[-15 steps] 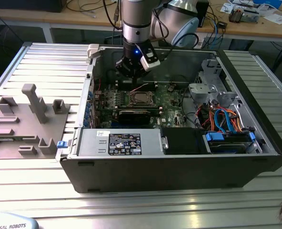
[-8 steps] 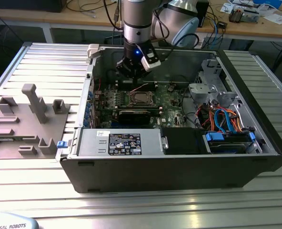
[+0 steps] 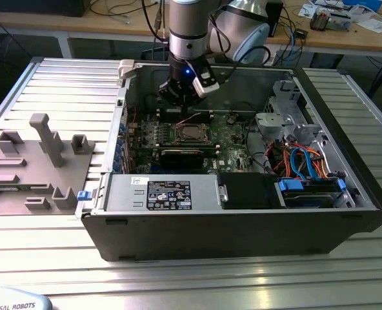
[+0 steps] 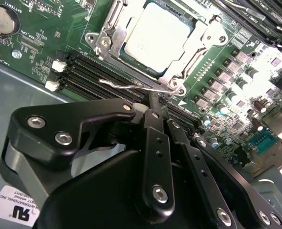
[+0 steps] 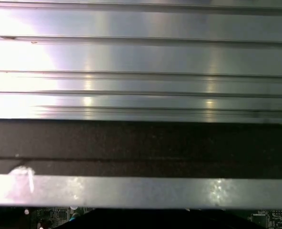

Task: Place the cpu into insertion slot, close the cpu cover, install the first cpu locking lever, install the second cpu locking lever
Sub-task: 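Install the first cpu locking lever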

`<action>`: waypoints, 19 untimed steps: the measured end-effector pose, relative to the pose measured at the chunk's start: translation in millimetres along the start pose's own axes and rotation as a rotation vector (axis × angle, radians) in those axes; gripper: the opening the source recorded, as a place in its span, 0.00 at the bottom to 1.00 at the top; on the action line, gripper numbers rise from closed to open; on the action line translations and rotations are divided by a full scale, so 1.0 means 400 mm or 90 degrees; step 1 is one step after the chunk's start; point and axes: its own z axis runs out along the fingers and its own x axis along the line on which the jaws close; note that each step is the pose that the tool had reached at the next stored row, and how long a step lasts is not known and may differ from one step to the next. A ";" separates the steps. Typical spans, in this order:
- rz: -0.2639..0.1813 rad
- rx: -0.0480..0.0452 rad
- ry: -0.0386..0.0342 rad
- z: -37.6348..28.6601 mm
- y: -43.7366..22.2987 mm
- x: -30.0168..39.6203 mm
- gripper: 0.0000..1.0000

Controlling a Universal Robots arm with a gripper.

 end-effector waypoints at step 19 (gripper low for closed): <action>-0.036 -0.0004 0.0017 0.036 -0.001 -0.052 0.11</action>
